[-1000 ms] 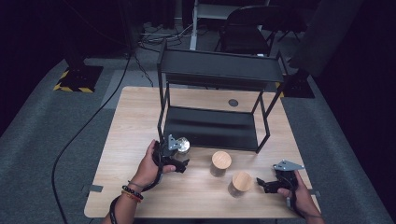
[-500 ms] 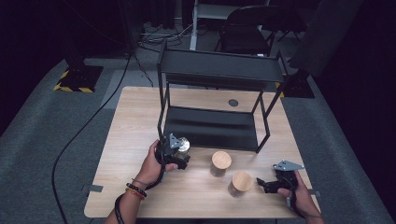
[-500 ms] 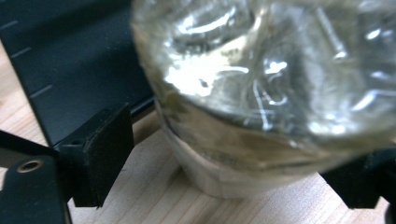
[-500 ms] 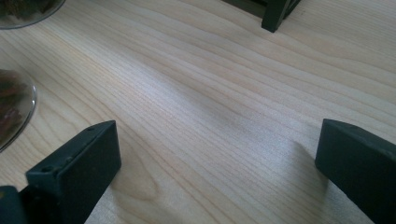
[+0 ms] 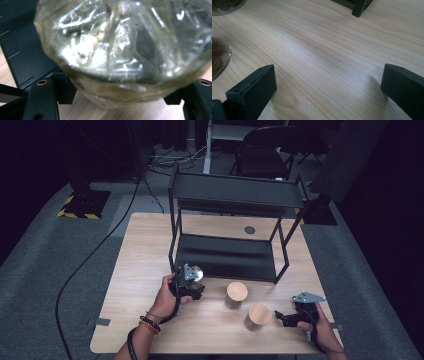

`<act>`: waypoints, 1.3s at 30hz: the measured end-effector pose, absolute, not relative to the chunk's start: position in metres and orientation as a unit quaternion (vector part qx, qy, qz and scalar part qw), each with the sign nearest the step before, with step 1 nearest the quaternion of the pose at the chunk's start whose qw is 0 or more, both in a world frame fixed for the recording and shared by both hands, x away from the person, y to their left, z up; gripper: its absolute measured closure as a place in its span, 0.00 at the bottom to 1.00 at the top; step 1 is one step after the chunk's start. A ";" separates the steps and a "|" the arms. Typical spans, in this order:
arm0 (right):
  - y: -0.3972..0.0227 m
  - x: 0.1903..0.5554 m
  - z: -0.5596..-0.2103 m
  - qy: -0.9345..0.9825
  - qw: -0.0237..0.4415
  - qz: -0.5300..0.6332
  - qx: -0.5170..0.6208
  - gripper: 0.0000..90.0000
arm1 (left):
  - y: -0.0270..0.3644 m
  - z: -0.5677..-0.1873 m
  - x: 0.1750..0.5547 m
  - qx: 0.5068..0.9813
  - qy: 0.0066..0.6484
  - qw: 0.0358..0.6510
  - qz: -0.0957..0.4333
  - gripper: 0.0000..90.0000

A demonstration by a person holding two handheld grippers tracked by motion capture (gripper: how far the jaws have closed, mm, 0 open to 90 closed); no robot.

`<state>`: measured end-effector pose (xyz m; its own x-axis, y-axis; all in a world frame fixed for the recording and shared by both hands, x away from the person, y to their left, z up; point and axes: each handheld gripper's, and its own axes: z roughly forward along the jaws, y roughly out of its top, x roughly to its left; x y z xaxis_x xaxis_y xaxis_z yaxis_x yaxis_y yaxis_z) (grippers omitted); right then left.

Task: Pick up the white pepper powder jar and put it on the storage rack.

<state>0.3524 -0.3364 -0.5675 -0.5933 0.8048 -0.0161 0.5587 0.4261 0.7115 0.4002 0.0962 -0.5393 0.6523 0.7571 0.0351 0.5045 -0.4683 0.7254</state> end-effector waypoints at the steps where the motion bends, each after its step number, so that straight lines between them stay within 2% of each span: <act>1: -0.336 0.352 -0.568 0.825 0.181 0.341 0.413 0.00 | 0.096 -0.539 0.400 0.838 0.376 0.353 0.181 0.32; 14: -0.336 0.352 -0.567 0.825 0.181 0.341 0.413 0.00 | 0.091 -0.534 0.401 0.843 0.372 0.340 0.189 0.33; 39: -0.336 0.353 -0.568 0.825 0.180 0.341 0.413 0.00 | 0.081 -0.506 0.416 0.813 0.395 0.373 0.206 0.33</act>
<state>0.3525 -0.3365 -0.5675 -0.5936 0.8046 -0.0159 0.5588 0.4264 0.7113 0.4156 0.0814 -0.5055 0.6021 0.7974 0.0406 0.4892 -0.4087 0.7705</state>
